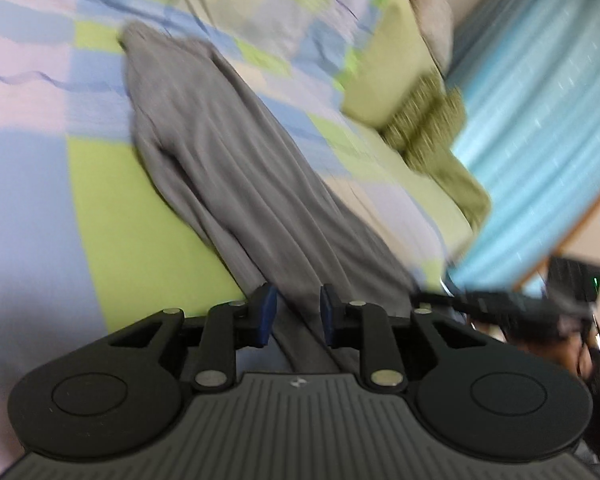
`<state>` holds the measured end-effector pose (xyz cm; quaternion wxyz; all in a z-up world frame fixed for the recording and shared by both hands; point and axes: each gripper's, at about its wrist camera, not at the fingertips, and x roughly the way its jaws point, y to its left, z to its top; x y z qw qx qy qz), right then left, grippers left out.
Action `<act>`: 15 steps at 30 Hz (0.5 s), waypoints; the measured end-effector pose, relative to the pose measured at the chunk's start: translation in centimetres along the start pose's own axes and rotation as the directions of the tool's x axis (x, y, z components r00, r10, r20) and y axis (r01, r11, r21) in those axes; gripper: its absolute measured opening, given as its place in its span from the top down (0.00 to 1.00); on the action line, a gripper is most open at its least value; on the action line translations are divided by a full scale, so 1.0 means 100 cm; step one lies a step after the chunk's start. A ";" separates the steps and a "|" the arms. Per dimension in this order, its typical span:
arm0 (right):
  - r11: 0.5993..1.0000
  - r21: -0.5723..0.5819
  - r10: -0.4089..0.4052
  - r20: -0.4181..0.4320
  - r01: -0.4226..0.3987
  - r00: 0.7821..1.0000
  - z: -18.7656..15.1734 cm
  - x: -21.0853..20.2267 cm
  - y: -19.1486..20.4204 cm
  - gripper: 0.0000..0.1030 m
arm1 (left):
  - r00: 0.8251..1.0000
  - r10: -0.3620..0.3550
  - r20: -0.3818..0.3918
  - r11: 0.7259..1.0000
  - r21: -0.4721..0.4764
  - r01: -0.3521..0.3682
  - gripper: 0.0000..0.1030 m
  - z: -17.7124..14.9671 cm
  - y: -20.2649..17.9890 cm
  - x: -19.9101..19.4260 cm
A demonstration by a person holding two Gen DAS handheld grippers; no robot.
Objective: Fold clothes
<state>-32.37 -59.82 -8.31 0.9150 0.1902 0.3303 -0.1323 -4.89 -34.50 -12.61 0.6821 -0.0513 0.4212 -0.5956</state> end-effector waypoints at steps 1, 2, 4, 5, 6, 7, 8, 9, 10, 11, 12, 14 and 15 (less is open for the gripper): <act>1.000 0.000 0.003 -0.006 -0.003 1.000 -0.001 0.002 0.000 1.00 | 1.000 0.010 0.014 1.000 -0.007 -0.010 0.73 0.004 0.004 0.002; 1.000 -0.002 0.003 -0.010 -0.003 1.000 -0.001 0.002 0.000 1.00 | 1.000 0.022 0.022 1.000 -0.012 -0.022 0.73 0.008 0.008 0.004; 1.000 -0.007 0.000 -0.015 0.000 1.000 -0.001 0.003 0.001 1.00 | 0.998 0.058 0.029 0.998 -0.022 -0.057 0.73 0.017 0.019 0.007; 1.000 -0.007 -0.004 -0.018 0.004 1.000 -0.001 0.004 0.001 1.00 | 0.997 0.067 0.031 0.998 -0.025 -0.066 0.73 0.020 0.023 0.009; 1.000 -0.007 -0.007 -0.021 0.007 1.000 0.000 0.005 0.000 1.00 | 0.997 0.072 0.034 0.997 -0.032 -0.071 0.72 0.023 0.026 0.012; 1.000 -0.006 -0.010 -0.024 0.010 1.000 0.000 0.006 0.000 1.00 | 0.996 0.077 0.038 0.996 -0.042 -0.076 0.72 0.027 0.030 0.015; 1.000 -0.004 -0.014 -0.028 0.014 1.000 0.000 0.008 0.000 1.00 | 0.996 0.079 0.041 0.996 -0.049 -0.077 0.72 0.030 0.034 0.017; 1.000 -0.002 -0.017 -0.031 0.016 0.999 0.001 0.009 -0.001 1.00 | 0.996 0.079 0.048 0.995 -0.057 -0.076 0.72 0.032 0.038 0.019; 1.000 0.000 -0.019 -0.034 0.019 0.999 0.001 0.010 -0.001 1.00 | 0.995 0.080 0.057 0.995 -0.066 -0.076 0.72 0.035 0.042 0.020; 1.000 0.001 -0.021 -0.035 0.021 0.999 0.002 0.012 -0.001 1.00 | 0.995 0.080 0.066 0.995 -0.072 -0.076 0.72 0.036 0.044 0.022; 1.000 0.001 -0.023 -0.035 0.023 0.999 0.002 0.013 0.000 1.00 | 0.994 0.073 0.078 0.994 -0.087 -0.066 0.74 0.037 0.047 0.023; 1.000 0.003 -0.026 -0.035 0.027 0.999 0.003 0.016 0.000 1.00 | 0.992 0.050 0.114 0.992 -0.123 -0.036 0.87 0.040 0.053 0.022; 1.000 0.004 -0.027 -0.036 0.027 0.999 0.003 0.016 0.000 1.00 | 0.989 0.047 0.141 0.990 -0.139 -0.027 1.00 0.041 0.056 0.018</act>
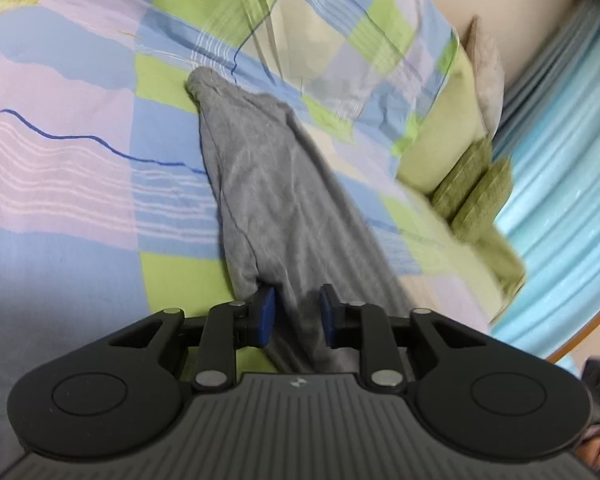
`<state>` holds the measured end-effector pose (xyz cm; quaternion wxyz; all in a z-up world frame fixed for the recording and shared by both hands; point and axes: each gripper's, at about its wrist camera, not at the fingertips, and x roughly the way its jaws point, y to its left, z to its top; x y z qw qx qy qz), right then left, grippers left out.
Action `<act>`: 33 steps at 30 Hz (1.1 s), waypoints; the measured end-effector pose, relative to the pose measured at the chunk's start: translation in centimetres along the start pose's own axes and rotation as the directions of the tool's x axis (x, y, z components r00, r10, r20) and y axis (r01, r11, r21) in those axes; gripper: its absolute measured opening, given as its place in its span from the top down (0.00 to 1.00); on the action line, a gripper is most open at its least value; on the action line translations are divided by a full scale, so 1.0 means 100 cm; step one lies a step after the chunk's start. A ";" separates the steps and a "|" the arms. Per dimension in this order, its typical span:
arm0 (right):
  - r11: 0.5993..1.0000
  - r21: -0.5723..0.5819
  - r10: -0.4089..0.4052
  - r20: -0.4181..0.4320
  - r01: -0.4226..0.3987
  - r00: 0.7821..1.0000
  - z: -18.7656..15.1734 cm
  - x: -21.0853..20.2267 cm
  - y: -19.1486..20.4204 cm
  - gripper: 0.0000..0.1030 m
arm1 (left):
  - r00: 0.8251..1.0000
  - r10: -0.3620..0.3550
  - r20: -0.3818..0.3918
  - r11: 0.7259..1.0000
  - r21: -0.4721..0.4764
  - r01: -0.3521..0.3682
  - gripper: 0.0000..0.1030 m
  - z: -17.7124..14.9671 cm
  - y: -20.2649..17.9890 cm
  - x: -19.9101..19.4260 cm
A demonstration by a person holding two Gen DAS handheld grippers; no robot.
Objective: Fold clothes
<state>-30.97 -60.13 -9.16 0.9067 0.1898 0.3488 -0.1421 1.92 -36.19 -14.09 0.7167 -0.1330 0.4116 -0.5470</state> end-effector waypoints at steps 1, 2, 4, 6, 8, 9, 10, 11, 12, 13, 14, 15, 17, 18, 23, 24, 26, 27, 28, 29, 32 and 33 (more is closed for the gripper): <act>1.000 0.002 0.000 0.000 0.000 1.000 0.000 0.000 0.000 1.00 | 1.000 0.011 0.030 1.000 -0.016 -0.010 1.00 0.002 0.004 -0.008; 1.000 0.005 0.000 0.001 0.000 1.000 0.000 0.000 0.000 1.00 | 0.998 0.030 0.047 0.999 -0.022 -0.029 1.00 0.004 0.007 -0.013; 1.000 0.017 0.004 0.004 -0.004 1.000 0.000 -0.001 -0.002 1.00 | 0.997 0.058 0.056 0.998 -0.025 -0.057 1.00 0.004 0.013 -0.023; 0.999 0.045 0.013 0.008 -0.014 1.000 -0.001 -0.001 -0.007 1.00 | 0.995 0.087 0.050 0.996 -0.018 -0.087 1.00 0.003 0.018 -0.033; 0.998 0.057 0.022 0.006 -0.023 1.000 -0.002 0.000 -0.009 1.00 | 0.995 0.097 0.030 0.995 0.004 -0.097 1.00 0.000 0.016 -0.037; 0.998 0.057 0.022 0.004 -0.022 1.000 -0.003 0.001 -0.009 1.00 | 0.994 0.106 0.025 0.994 0.017 -0.106 1.00 -0.003 0.013 -0.039; 0.998 0.055 0.023 0.003 -0.023 1.000 -0.003 0.001 -0.009 1.00 | 0.992 0.120 0.025 0.992 0.030 -0.121 0.99 -0.006 0.010 -0.044; 0.998 0.054 0.023 0.005 -0.023 1.000 -0.004 0.000 -0.008 1.00 | 0.991 0.130 0.027 0.991 0.035 -0.131 0.98 -0.008 0.008 -0.048; 0.998 0.054 0.023 0.007 -0.024 1.000 -0.004 -0.001 -0.008 1.00 | 0.991 0.133 0.031 0.990 0.032 -0.134 0.96 -0.012 0.004 -0.054; 0.998 0.054 0.023 0.009 -0.024 1.000 -0.004 -0.001 -0.008 1.00 | 0.993 0.118 0.029 0.992 0.031 -0.119 0.93 -0.017 -0.002 -0.059; 0.998 0.055 0.026 0.010 -0.026 1.000 -0.005 -0.002 -0.008 1.00 | 0.997 0.078 0.012 0.996 0.040 -0.078 0.87 -0.022 -0.010 -0.060; 0.998 0.056 0.029 0.012 -0.030 1.000 -0.005 -0.003 -0.008 1.00 | 0.999 0.029 -0.019 0.998 0.050 -0.028 0.81 -0.029 -0.019 -0.059; 0.998 0.058 0.034 0.014 -0.035 0.999 -0.006 -0.004 -0.008 1.00 | 0.995 -0.045 -0.085 0.997 0.060 0.050 0.78 -0.040 -0.036 -0.047; 0.998 0.057 0.037 0.015 -0.037 0.999 -0.006 -0.004 -0.008 1.00 | 0.991 -0.071 -0.117 0.995 0.065 0.079 0.78 -0.048 -0.043 -0.043; 0.997 0.060 0.042 0.020 -0.043 0.999 -0.007 -0.005 -0.009 1.00 | 0.962 -0.110 -0.249 0.990 0.053 0.127 0.78 -0.082 -0.056 -0.011; 0.997 0.060 0.043 0.021 -0.044 0.999 -0.007 -0.006 -0.009 1.00 | 0.961 -0.098 -0.259 0.991 0.060 0.118 0.78 -0.085 -0.057 -0.009; 0.997 0.061 0.043 0.022 -0.045 0.999 -0.007 -0.007 -0.010 1.00 | 0.959 -0.076 -0.272 0.992 0.077 0.100 0.78 -0.089 -0.059 -0.004; 0.997 0.062 0.044 0.023 -0.046 0.999 -0.007 -0.007 -0.010 1.00 | 0.960 -0.072 -0.272 0.992 0.077 0.096 0.78 -0.089 -0.059 -0.003; 0.997 0.062 0.046 0.023 -0.048 0.999 -0.007 -0.006 -0.010 1.00 | 0.960 -0.067 -0.271 0.993 0.077 0.091 0.79 -0.089 -0.059 -0.003; 0.997 0.061 0.049 0.021 -0.050 0.999 -0.007 -0.006 -0.010 1.00 | 0.961 -0.064 -0.270 0.993 0.078 0.088 0.84 -0.089 -0.060 -0.004; 0.997 0.051 0.057 0.013 -0.057 0.998 -0.007 -0.002 -0.009 1.00 | 0.959 -0.069 -0.274 0.993 0.070 0.091 1.00 -0.091 -0.059 -0.010; 0.997 0.046 0.059 0.010 -0.060 0.998 -0.007 -0.001 -0.008 1.00 | 0.959 -0.066 -0.276 0.993 0.078 0.090 1.00 -0.093 -0.060 -0.011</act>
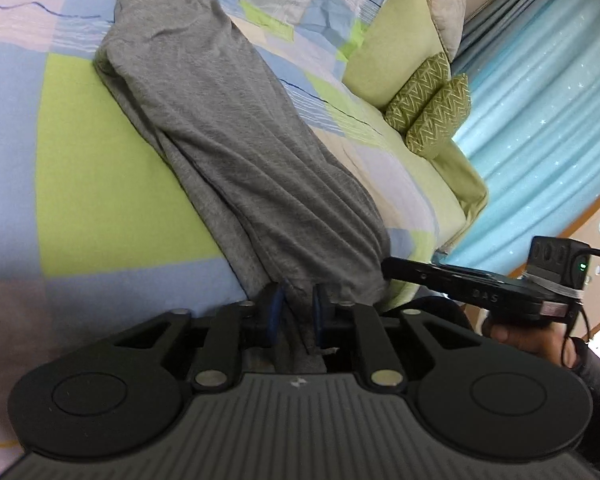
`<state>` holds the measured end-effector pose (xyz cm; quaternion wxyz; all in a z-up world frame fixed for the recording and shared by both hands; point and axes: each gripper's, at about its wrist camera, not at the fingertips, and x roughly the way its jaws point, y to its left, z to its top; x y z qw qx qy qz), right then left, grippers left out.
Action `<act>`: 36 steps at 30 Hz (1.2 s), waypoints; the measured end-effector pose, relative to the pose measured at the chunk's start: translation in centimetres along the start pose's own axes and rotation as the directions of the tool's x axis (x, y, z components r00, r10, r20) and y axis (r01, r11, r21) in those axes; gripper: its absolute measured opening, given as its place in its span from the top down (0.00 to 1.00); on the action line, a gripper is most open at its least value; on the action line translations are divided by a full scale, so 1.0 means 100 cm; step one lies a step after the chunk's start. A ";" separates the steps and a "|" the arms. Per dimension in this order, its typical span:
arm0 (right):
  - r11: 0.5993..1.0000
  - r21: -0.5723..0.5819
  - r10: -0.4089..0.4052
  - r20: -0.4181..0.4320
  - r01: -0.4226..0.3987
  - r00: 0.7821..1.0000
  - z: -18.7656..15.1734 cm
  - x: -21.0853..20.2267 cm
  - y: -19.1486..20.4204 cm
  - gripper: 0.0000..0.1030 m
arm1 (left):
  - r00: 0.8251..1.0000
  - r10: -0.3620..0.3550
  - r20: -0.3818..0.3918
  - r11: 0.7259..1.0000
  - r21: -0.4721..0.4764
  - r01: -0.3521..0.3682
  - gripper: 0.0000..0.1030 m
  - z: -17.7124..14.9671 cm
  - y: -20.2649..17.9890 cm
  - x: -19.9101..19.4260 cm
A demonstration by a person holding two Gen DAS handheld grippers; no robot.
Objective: Fold clothes
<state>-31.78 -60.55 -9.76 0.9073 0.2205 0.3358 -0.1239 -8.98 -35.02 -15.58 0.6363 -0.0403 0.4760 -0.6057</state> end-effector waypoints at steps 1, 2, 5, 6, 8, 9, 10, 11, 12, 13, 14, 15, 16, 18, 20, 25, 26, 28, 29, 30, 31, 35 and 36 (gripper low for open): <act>1.000 -0.005 0.003 -0.004 -0.003 1.000 0.000 0.001 0.000 1.00 | 1.000 -0.003 0.001 1.000 -0.001 0.003 1.00 -0.001 0.000 0.000; 1.000 -0.009 -0.001 -0.004 0.001 1.000 0.000 0.001 0.000 1.00 | 1.000 -0.010 0.006 1.000 -0.005 0.010 1.00 -0.002 0.000 0.000; 1.000 -0.017 -0.022 0.005 0.022 1.000 0.002 -0.002 0.000 1.00 | 1.000 -0.026 0.012 1.000 0.002 0.026 1.00 -0.005 -0.004 -0.002; 0.999 -0.020 -0.029 0.008 0.030 1.000 0.003 -0.003 0.000 1.00 | 1.000 -0.026 0.010 1.000 0.011 0.026 1.00 -0.006 -0.006 -0.003; 0.999 -0.019 -0.041 0.013 0.042 0.999 0.004 -0.006 -0.001 1.00 | 1.000 -0.025 -0.007 0.999 0.020 0.025 1.00 -0.009 -0.009 -0.006; 0.999 -0.016 -0.046 0.008 0.046 0.999 0.003 -0.008 -0.003 1.00 | 1.000 -0.021 -0.015 1.000 0.018 0.021 1.00 -0.011 -0.008 -0.006; 0.999 -0.014 -0.040 -0.004 0.040 0.999 0.002 -0.007 -0.005 1.00 | 1.000 -0.016 -0.023 1.000 0.017 0.016 1.00 -0.012 -0.008 -0.005; 1.000 -0.012 -0.029 -0.017 0.029 0.999 0.001 -0.004 -0.006 1.00 | 0.999 -0.010 -0.032 1.000 0.016 0.010 1.00 -0.013 -0.007 -0.004; 1.000 -0.013 -0.026 -0.027 0.025 0.999 0.000 -0.002 -0.006 1.00 | 0.999 0.004 -0.047 1.000 0.018 -0.004 1.00 -0.014 -0.006 -0.002; 0.999 -0.017 -0.028 -0.032 0.027 0.999 0.000 -0.001 -0.005 1.00 | 0.998 0.013 -0.059 1.000 0.021 -0.012 1.00 -0.015 -0.006 -0.002; 0.999 -0.022 -0.028 -0.036 0.027 0.999 0.000 -0.001 -0.003 1.00 | 0.998 0.015 -0.065 1.000 0.025 -0.013 1.00 -0.016 -0.007 -0.004; 0.999 -0.024 -0.025 -0.037 0.024 0.999 0.001 -0.001 -0.003 1.00 | 0.997 0.017 -0.070 1.000 0.028 -0.015 1.00 -0.016 -0.008 -0.005; 0.999 -0.026 -0.021 -0.033 0.020 0.999 0.001 -0.003 -0.003 0.98 | 0.997 0.025 -0.079 0.999 0.036 -0.023 1.00 -0.017 -0.010 -0.007; 0.999 -0.033 -0.015 -0.022 0.015 1.000 0.001 -0.009 -0.002 0.96 | 0.995 0.043 -0.093 0.998 0.053 -0.038 0.95 -0.018 -0.012 -0.012; 0.999 -0.038 -0.009 -0.020 0.008 1.000 0.000 -0.012 -0.003 0.90 | 0.995 0.048 -0.092 0.998 0.052 -0.043 0.73 -0.019 -0.012 -0.015; 0.999 -0.050 0.017 -0.041 -0.019 0.999 -0.001 -0.011 -0.007 0.77 | 0.998 0.010 -0.056 1.000 -0.028 -0.011 0.58 -0.019 -0.004 -0.011; 0.998 -0.052 0.028 -0.047 -0.030 0.999 0.000 -0.009 -0.007 0.78 | 0.999 0.004 -0.050 0.999 -0.048 -0.006 0.58 -0.019 -0.003 -0.007; 0.997 -0.053 0.046 -0.057 -0.049 0.997 0.001 -0.005 -0.008 0.78 | 0.999 -0.004 -0.043 0.996 -0.084 0.000 0.58 -0.018 0.001 0.001; 0.997 -0.053 0.060 -0.064 -0.064 0.996 0.002 -0.002 -0.009 0.78 | 0.999 -0.011 -0.041 0.995 -0.100 0.006 0.58 -0.017 0.003 0.005; 0.996 -0.052 0.072 -0.072 -0.075 0.995 0.003 0.001 -0.011 0.78 | 0.999 -0.021 -0.040 0.993 -0.117 0.016 0.59 -0.017 0.005 0.009; 0.995 -0.044 0.088 -0.081 -0.091 0.993 0.005 0.005 -0.013 0.78 | 0.999 -0.032 -0.039 0.991 -0.132 0.027 0.60 -0.016 0.006 0.014; 0.988 0.009 0.153 -0.108 -0.153 0.982 0.010 0.015 -0.023 0.97 | 0.997 -0.068 -0.031 0.988 -0.142 0.063 1.00 -0.015 0.006 0.021; 0.986 0.031 0.167 -0.111 -0.164 0.980 0.010 0.016 -0.024 0.98 | 0.997 -0.077 -0.023 0.987 -0.140 0.073 1.00 -0.015 0.006 0.020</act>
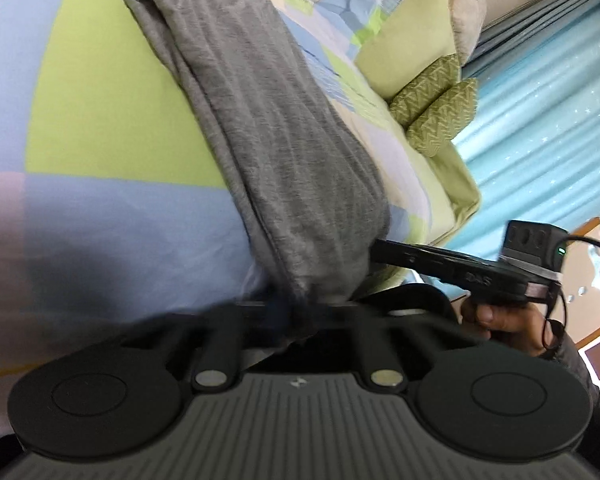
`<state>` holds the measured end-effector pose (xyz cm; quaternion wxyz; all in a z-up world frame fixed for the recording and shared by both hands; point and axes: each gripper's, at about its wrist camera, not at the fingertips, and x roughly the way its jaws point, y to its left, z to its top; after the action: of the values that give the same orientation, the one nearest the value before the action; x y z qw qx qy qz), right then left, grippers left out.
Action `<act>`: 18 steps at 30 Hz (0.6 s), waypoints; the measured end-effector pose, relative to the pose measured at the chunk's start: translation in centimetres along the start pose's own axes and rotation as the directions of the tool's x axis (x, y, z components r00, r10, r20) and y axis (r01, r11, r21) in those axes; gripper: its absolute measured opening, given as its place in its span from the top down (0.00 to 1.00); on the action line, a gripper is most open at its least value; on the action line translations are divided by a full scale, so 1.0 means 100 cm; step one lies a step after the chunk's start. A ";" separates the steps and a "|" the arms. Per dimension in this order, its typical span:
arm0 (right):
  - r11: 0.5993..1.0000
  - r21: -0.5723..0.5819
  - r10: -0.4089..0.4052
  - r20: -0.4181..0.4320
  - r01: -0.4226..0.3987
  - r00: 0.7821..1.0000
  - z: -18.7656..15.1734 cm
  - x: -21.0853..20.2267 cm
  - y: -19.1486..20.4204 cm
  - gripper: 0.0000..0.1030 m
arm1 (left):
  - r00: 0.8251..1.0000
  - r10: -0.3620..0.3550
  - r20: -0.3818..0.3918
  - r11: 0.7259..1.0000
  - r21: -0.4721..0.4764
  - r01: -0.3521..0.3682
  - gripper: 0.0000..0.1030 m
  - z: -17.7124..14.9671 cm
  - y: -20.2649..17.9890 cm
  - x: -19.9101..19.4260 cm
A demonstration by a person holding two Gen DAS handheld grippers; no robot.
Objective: Fold clothes
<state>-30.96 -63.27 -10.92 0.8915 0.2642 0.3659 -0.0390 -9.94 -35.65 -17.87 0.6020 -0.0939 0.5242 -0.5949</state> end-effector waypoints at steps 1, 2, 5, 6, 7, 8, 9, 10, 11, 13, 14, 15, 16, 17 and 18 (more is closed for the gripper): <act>1.000 0.018 0.008 -0.005 -0.008 1.000 0.000 -0.001 -0.001 0.99 | 1.000 -0.008 0.005 1.000 0.011 0.008 1.00 0.000 -0.002 -0.003; 0.999 0.033 0.017 -0.010 -0.017 1.000 -0.001 -0.004 0.000 0.99 | 1.000 -0.010 0.005 1.000 0.026 0.010 1.00 -0.002 -0.005 -0.009; 0.996 0.085 0.043 -0.018 -0.042 0.999 -0.006 -0.015 0.005 0.99 | 1.000 -0.008 -0.010 0.998 0.059 0.009 1.00 -0.009 -0.013 -0.031; 0.990 0.123 0.072 -0.018 -0.069 0.997 -0.010 -0.022 0.010 0.99 | 1.000 -0.007 -0.011 0.998 0.062 0.008 1.00 -0.012 -0.014 -0.042; 0.983 0.158 0.101 -0.018 -0.097 0.995 -0.015 -0.029 0.015 0.99 | 1.000 -0.011 -0.013 0.999 0.051 0.011 1.00 -0.016 -0.013 -0.055; 0.977 0.177 0.123 -0.022 -0.117 0.992 -0.021 -0.033 0.021 0.99 | 1.000 -0.015 -0.017 0.999 0.039 0.016 1.00 -0.018 -0.012 -0.062; 0.975 0.184 0.132 -0.025 -0.126 0.991 -0.023 -0.035 0.025 0.99 | 1.000 -0.014 -0.024 1.000 0.024 0.015 1.00 -0.019 -0.010 -0.066; 0.968 0.207 0.150 -0.036 -0.139 0.988 -0.030 -0.034 0.029 0.99 | 0.999 -0.013 -0.035 1.000 0.005 0.013 1.00 -0.021 -0.007 -0.069; 0.961 0.232 0.162 -0.044 -0.148 0.986 -0.035 -0.032 0.031 0.99 | 0.999 -0.012 -0.047 1.000 -0.009 0.012 1.00 -0.021 -0.006 -0.070; 0.950 0.272 0.173 -0.050 -0.153 0.984 -0.039 -0.029 0.032 0.99 | 0.998 -0.012 -0.059 0.999 -0.038 0.010 1.00 -0.018 -0.006 -0.070; 0.943 0.291 0.181 -0.048 -0.160 0.982 -0.037 -0.029 0.033 0.99 | 0.998 -0.016 -0.061 0.998 -0.057 0.012 1.00 -0.014 -0.007 -0.072; 0.939 0.302 0.189 -0.044 -0.167 0.981 -0.034 -0.030 0.033 0.99 | 0.998 -0.026 -0.052 0.997 -0.079 0.022 1.00 -0.008 -0.008 -0.075; 0.932 0.316 0.199 -0.033 -0.179 0.979 -0.028 -0.034 0.034 0.99 | 0.998 -0.047 -0.032 0.994 -0.103 0.043 1.00 0.003 -0.011 -0.081; 0.923 0.332 0.214 -0.018 -0.196 0.977 -0.020 -0.037 0.035 0.99 | 0.998 -0.064 -0.013 0.991 -0.117 0.062 1.00 0.012 -0.013 -0.086; 0.904 0.355 0.246 0.022 -0.237 0.969 -0.002 -0.044 0.035 0.99 | 0.997 -0.082 0.014 0.988 -0.130 0.083 1.00 0.025 -0.014 -0.091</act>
<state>-33.35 -60.66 -6.55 0.8226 0.4644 0.3278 0.0092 -6.58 -29.91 -10.99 0.5716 -0.1572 0.5553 -0.5833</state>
